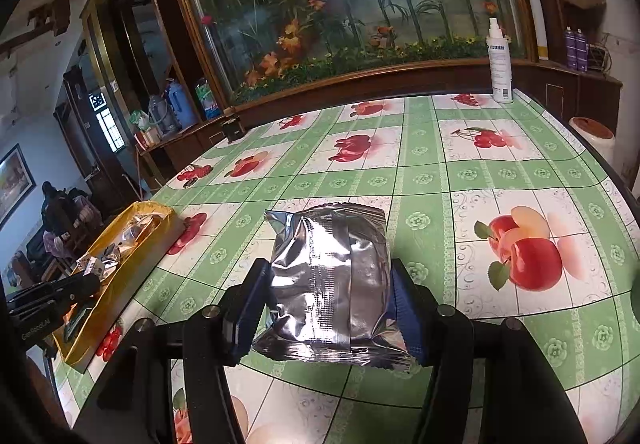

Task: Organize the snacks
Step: 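Lift both held packets and carry them over the yellow tray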

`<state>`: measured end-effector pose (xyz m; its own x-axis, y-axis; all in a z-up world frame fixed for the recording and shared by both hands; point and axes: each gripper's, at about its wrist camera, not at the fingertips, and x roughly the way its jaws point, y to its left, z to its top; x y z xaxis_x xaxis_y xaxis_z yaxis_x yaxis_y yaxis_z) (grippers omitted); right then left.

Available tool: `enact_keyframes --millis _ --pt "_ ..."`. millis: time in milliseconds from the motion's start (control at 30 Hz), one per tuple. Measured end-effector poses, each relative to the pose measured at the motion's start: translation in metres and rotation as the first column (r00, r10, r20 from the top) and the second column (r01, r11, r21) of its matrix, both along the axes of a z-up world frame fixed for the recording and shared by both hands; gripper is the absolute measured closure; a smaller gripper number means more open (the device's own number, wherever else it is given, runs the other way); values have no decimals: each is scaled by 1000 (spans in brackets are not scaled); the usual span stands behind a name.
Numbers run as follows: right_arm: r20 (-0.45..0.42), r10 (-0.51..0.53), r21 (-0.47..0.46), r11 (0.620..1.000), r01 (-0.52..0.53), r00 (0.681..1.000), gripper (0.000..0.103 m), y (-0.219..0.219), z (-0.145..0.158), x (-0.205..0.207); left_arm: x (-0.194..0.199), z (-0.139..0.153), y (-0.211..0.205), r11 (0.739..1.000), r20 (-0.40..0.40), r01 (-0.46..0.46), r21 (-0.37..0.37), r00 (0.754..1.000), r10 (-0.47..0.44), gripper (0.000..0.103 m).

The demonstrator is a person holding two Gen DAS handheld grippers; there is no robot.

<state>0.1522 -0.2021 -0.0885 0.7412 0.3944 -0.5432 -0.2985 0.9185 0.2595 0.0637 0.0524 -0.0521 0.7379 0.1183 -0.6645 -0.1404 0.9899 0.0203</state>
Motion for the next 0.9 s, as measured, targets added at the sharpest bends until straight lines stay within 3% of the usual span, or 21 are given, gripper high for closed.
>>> enact_keyframes --millis 233,533,900 --pt "19 39 37 999 -39 999 43 12 7 -12 -20 10 14 1000 30 -23 -1 999 23 87" --pt "41 115 212 970 -121 993 43 38 18 -44 -38 19 27 998 63 -57 17 996 56 87" --pt "27 236 229 944 -236 971 43 91 29 -48 -46 18 49 995 66 -100 6 993 99 87"
